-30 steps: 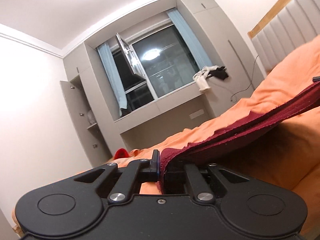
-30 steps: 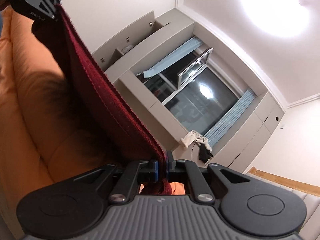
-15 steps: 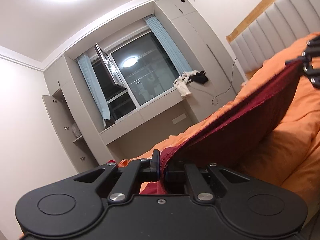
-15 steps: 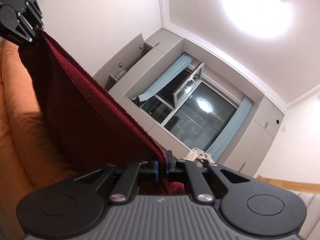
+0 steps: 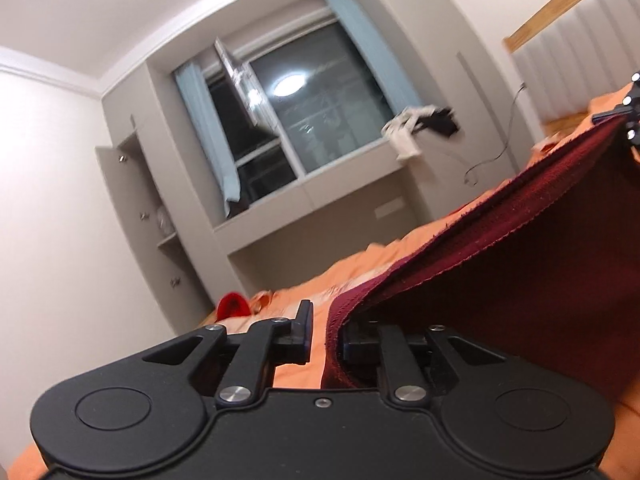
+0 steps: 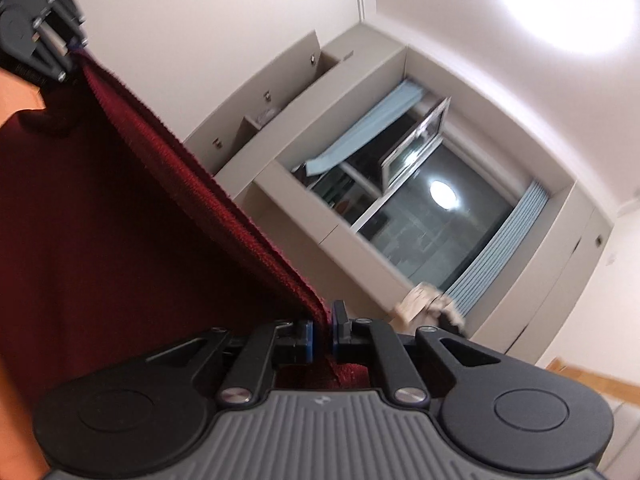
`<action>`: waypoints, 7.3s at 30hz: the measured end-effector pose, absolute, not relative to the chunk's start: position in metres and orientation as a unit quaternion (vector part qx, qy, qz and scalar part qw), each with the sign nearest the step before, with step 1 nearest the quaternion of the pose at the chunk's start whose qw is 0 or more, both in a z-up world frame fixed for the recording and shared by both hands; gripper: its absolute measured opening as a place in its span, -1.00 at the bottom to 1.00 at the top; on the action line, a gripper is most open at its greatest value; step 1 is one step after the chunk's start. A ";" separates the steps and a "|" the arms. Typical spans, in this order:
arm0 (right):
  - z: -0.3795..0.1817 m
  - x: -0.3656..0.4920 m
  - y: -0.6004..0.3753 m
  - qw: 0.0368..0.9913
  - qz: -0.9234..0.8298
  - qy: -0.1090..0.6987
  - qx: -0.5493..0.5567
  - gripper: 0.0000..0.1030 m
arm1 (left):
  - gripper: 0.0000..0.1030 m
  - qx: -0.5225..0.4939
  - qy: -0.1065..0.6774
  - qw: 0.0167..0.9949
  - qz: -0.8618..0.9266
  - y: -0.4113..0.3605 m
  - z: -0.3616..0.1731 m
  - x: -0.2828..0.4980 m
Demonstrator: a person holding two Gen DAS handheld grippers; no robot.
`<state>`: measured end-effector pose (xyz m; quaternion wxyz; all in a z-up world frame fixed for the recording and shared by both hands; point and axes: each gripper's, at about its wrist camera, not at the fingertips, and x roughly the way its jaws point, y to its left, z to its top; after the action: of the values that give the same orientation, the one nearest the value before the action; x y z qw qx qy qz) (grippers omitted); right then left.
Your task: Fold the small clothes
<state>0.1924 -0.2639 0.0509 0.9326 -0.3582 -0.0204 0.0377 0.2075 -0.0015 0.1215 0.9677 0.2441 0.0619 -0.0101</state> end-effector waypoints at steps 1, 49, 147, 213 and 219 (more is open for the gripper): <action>0.049 0.207 -0.263 0.932 0.041 -0.011 -0.360 -0.86 | -0.69 0.248 0.067 0.966 -0.005 -0.004 0.117 0.223; 0.009 0.348 -0.309 0.959 0.037 0.144 -0.242 0.99 | 0.99 0.104 0.231 0.961 -0.110 0.042 0.057 0.362; 0.065 0.345 -0.380 0.971 0.017 0.234 0.041 1.00 | 0.99 -0.121 0.267 0.954 0.054 0.111 0.063 0.380; 0.002 0.243 -0.232 0.966 0.141 0.215 -0.005 1.00 | 0.98 -0.317 0.292 0.902 -0.020 0.072 -0.008 0.281; -0.003 0.242 -0.232 0.968 0.140 0.206 -0.004 0.99 | 0.97 -0.312 0.288 0.905 -0.019 0.071 -0.008 0.277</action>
<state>0.2416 -0.2323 -0.0032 0.9684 -0.0036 0.2065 0.1399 0.2765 0.0710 -0.0085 0.9053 -0.3117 0.2880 -0.0194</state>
